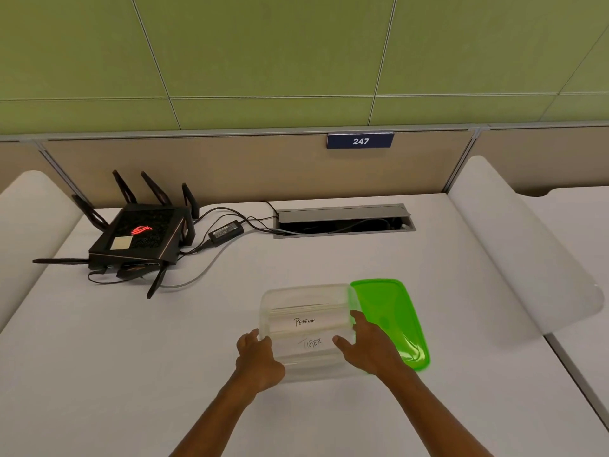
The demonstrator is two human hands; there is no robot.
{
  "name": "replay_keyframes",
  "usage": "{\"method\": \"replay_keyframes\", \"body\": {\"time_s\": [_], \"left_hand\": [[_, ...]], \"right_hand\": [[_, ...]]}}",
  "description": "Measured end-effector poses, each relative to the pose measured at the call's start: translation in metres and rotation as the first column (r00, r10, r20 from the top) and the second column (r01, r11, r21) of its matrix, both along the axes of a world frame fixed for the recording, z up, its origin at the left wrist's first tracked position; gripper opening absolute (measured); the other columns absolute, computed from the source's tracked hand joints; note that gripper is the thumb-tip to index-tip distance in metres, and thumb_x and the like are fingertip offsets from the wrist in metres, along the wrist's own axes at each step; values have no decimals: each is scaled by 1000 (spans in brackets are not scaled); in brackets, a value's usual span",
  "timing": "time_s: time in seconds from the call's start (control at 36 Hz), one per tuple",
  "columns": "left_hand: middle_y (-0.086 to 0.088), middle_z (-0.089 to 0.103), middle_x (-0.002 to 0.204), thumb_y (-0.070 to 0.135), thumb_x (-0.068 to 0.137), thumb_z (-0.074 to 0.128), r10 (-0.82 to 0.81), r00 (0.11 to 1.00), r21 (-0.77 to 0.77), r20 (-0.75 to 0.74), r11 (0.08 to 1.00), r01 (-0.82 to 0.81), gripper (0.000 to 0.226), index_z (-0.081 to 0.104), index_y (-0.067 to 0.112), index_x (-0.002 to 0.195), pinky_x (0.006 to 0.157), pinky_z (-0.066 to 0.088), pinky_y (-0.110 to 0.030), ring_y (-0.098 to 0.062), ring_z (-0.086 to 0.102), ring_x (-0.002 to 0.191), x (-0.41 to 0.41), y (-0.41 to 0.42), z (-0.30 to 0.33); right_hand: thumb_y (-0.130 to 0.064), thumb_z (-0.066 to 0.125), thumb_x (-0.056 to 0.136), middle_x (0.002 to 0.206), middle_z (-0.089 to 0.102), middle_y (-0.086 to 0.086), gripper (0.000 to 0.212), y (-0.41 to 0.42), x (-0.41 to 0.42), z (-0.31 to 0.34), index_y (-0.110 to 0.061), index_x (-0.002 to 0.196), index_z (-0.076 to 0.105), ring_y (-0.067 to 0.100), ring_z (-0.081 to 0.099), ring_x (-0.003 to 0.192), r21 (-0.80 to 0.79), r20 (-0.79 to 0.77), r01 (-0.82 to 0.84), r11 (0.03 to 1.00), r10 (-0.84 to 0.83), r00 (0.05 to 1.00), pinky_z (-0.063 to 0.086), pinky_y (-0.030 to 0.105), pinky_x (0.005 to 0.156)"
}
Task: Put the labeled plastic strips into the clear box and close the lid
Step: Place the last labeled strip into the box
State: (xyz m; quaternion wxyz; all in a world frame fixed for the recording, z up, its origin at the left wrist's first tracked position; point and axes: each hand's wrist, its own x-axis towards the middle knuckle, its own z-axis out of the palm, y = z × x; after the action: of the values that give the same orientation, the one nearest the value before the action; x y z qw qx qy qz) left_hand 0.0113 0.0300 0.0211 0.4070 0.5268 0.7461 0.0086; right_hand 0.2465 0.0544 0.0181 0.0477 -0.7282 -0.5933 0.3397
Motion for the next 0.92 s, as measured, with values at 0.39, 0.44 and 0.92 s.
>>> {"method": "replay_keyframes", "body": {"time_s": [0.39, 0.44, 0.92], "left_hand": [[-4, 22, 162, 18, 85, 64, -5, 1000, 40, 24, 999, 5, 79, 31, 17, 157, 118, 36, -33, -24, 18, 153, -5, -2, 0], [-4, 21, 163, 18, 88, 63, -7, 1000, 62, 30, 998, 5, 79, 29, 18, 159, 119, 35, -34, -24, 16, 154, -5, -3, 1], [-6, -12, 174, 59, 100, 42, -221, 959, 604, -178, 745, 284, 83, 11, 20, 166, 129, 2, -51, -25, -16, 160, 8, -28, -42]], "right_hand": [[-50, 61, 93, 135, 67, 5, 68, -4, -1, 4, -23, 152, 39, 19, 72, 48, 7, 0, 56, 998, -56, 998, 64, 39, 78], [-47, 64, 93, 132, 69, 2, 64, -6, 0, 6, -24, 149, 43, 19, 71, 46, 31, -50, 90, 995, -89, 995, 64, 38, 78], [-11, 77, 87, 83, 66, -14, 19, -31, 73, -28, -24, 101, 74, 4, 64, 70, 541, -151, 245, 805, -193, 969, 43, 12, 63]]}}
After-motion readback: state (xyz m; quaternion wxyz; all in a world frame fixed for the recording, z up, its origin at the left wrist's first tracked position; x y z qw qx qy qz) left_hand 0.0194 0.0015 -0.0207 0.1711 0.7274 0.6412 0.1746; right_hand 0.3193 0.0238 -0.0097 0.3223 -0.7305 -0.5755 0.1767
